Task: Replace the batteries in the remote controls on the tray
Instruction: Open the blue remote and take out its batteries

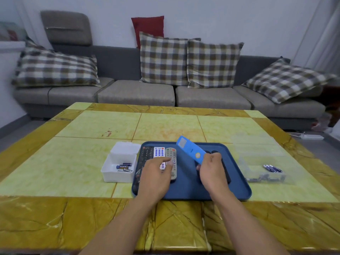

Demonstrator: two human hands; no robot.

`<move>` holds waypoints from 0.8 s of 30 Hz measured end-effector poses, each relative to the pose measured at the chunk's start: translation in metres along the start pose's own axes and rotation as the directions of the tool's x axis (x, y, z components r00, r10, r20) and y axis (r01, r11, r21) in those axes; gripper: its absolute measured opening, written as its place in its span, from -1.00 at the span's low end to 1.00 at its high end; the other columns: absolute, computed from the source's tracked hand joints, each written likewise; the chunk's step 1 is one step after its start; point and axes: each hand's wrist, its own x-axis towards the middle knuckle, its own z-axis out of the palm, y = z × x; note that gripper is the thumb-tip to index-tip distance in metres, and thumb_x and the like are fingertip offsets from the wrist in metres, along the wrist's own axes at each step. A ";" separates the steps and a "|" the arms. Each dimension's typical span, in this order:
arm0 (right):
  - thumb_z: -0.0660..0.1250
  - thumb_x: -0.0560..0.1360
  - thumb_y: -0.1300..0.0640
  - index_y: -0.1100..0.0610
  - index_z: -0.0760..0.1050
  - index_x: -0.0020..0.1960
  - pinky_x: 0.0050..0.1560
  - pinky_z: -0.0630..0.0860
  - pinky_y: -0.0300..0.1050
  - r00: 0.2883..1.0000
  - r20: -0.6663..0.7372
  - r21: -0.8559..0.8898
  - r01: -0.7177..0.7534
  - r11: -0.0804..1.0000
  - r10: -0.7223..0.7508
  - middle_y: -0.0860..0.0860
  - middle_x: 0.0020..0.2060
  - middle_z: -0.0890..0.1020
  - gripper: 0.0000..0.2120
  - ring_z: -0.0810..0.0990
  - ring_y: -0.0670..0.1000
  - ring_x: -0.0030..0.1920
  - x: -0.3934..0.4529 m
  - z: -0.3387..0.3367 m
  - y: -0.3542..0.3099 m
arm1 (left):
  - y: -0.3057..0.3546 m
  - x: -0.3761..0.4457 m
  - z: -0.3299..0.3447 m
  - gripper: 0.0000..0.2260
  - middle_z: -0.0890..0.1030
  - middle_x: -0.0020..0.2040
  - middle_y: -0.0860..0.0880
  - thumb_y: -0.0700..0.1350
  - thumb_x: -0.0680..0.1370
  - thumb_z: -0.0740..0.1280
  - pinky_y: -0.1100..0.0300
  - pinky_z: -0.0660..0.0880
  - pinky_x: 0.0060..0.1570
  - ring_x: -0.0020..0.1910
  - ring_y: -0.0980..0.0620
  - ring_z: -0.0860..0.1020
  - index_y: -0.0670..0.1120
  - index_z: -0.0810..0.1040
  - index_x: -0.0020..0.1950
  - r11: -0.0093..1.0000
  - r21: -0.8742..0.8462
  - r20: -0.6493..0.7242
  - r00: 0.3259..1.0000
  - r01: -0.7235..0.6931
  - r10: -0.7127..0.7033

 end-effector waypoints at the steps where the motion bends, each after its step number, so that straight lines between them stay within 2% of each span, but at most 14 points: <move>1: 0.03 0.68 0.01 0.16 0.34 0.08 -0.32 0.34 -0.09 0.999 0.041 0.168 -0.027 0.985 0.021 0.08 -0.22 0.65 -0.76 0.45 0.05 -0.35 -0.006 -0.001 -0.002 | 0.003 -0.001 -0.001 -0.78 0.66 0.13 0.06 0.04 0.62 0.32 0.19 0.46 0.12 0.16 0.11 0.55 0.01 0.67 0.17 0.998 -0.051 0.006 1.000 0.030 -0.029; 2: 0.04 0.69 -0.02 0.13 0.37 0.07 -0.39 0.30 -0.13 0.995 0.094 0.270 -0.044 0.962 0.019 0.05 -0.29 0.67 -0.75 0.41 0.00 -0.42 -0.012 -0.001 -0.006 | 0.007 -0.002 -0.001 -0.77 0.67 0.09 0.08 0.08 0.64 0.28 0.21 0.46 0.05 0.10 0.12 0.57 0.02 0.67 0.14 0.990 -0.125 0.032 0.998 0.066 -0.063; 4: 0.05 0.70 -0.04 0.08 0.44 0.06 -0.46 0.26 -0.18 0.970 0.243 0.325 -0.063 0.944 -0.019 0.01 -0.33 0.68 -0.74 0.41 -0.04 -0.47 -0.027 0.000 -0.010 | 0.016 -0.003 -0.003 -0.71 0.68 0.06 0.09 0.14 0.67 0.19 0.19 0.46 0.07 0.09 0.11 0.59 0.04 0.64 0.12 0.936 -0.306 0.105 0.984 0.173 -0.147; 6: 0.09 0.69 -0.04 0.05 0.51 0.05 -0.48 0.30 -0.18 0.912 0.405 0.251 -0.046 0.967 -0.062 -0.01 -0.31 0.69 -0.74 0.47 -0.05 -0.44 -0.039 0.002 -0.007 | 0.024 -0.002 -0.004 -0.70 0.71 0.03 0.08 0.12 0.69 0.14 0.10 0.48 0.14 0.09 0.07 0.63 0.03 0.62 0.11 0.818 -0.496 0.156 0.956 0.292 -0.247; 7: 0.14 0.67 -0.08 0.03 0.54 0.01 -0.45 0.37 -0.14 0.887 0.453 0.168 0.017 0.986 -0.092 -0.03 -0.28 0.70 -0.73 0.50 -0.06 -0.42 -0.042 0.002 -0.004 | 0.027 -0.001 -0.005 -0.70 0.73 0.00 0.05 0.09 0.70 0.12 0.06 0.51 0.14 0.07 0.05 0.66 0.01 0.61 0.12 0.724 -0.603 0.186 0.942 0.335 -0.280; 9: 0.27 0.57 -0.19 -0.02 0.58 -0.14 -0.30 0.53 -0.04 0.896 0.403 -0.042 0.221 0.974 -0.186 -0.11 -0.26 0.68 -0.72 0.57 -0.11 -0.34 -0.043 0.004 0.002 | 0.031 -0.001 -0.011 -0.66 0.74 0.00 -0.05 0.05 0.72 0.09 -0.04 0.58 0.09 0.04 -0.04 0.69 -0.09 0.59 0.19 0.553 -0.733 0.267 0.915 0.396 -0.301; 10: 0.34 0.52 -0.21 -0.06 0.58 -0.18 -0.24 0.55 -0.05 0.914 0.318 -0.109 0.298 0.948 -0.251 -0.15 -0.28 0.65 -0.75 0.57 -0.16 -0.30 -0.042 0.004 0.004 | 0.030 0.000 -0.013 -0.64 0.74 0.02 -0.11 0.05 0.72 0.08 -0.09 0.60 0.09 0.04 -0.09 0.70 -0.13 0.58 0.22 0.522 -0.743 0.298 0.906 0.419 -0.302; 13: 0.46 0.47 -0.09 -0.14 0.64 -0.14 -0.26 0.52 -0.15 0.886 0.113 -0.042 0.457 0.888 -0.450 -0.15 -0.31 0.59 -0.95 0.54 -0.16 -0.27 -0.039 0.002 0.003 | 0.025 -0.004 -0.016 -0.60 0.69 0.09 -0.25 0.09 0.71 0.11 -0.24 0.53 0.24 0.12 -0.26 0.65 -0.16 0.56 0.27 0.470 -0.742 0.386 0.878 0.479 -0.284; 15: 0.45 0.49 -0.06 -0.17 0.69 -0.02 -0.22 0.51 -0.19 0.830 0.116 -0.069 0.554 0.829 -0.545 -0.17 -0.27 0.56 -0.91 0.54 -0.15 -0.23 -0.039 0.003 0.002 | 0.026 -0.005 -0.017 -0.62 0.69 0.10 -0.24 0.10 0.70 0.12 -0.24 0.56 0.19 0.11 -0.24 0.66 -0.11 0.56 0.29 0.411 -0.747 0.441 0.852 0.522 -0.281; 18: 0.41 0.52 -0.07 -0.16 0.68 0.10 -0.21 0.53 -0.11 0.789 0.169 -0.116 0.612 0.783 -0.591 -0.14 -0.26 0.51 -0.83 0.52 -0.12 -0.22 -0.039 0.008 0.001 | 0.028 -0.006 -0.019 -0.62 0.72 0.05 -0.18 0.08 0.71 0.10 -0.04 0.62 -0.06 -0.03 -0.10 0.71 -0.11 0.57 0.28 0.353 -0.740 0.506 0.819 0.573 -0.270; 24: 0.37 0.53 -0.12 -0.17 0.67 0.12 -0.27 0.51 -0.11 0.758 0.166 -0.212 0.653 0.727 -0.631 -0.13 -0.25 0.46 -0.80 0.49 -0.10 -0.24 -0.037 0.013 0.000 | 0.024 -0.007 -0.018 -0.61 0.71 0.09 -0.19 0.08 0.72 0.07 0.08 0.63 -0.15 0.04 -0.09 0.70 -0.10 0.55 0.33 0.361 -0.726 0.534 0.811 0.585 -0.240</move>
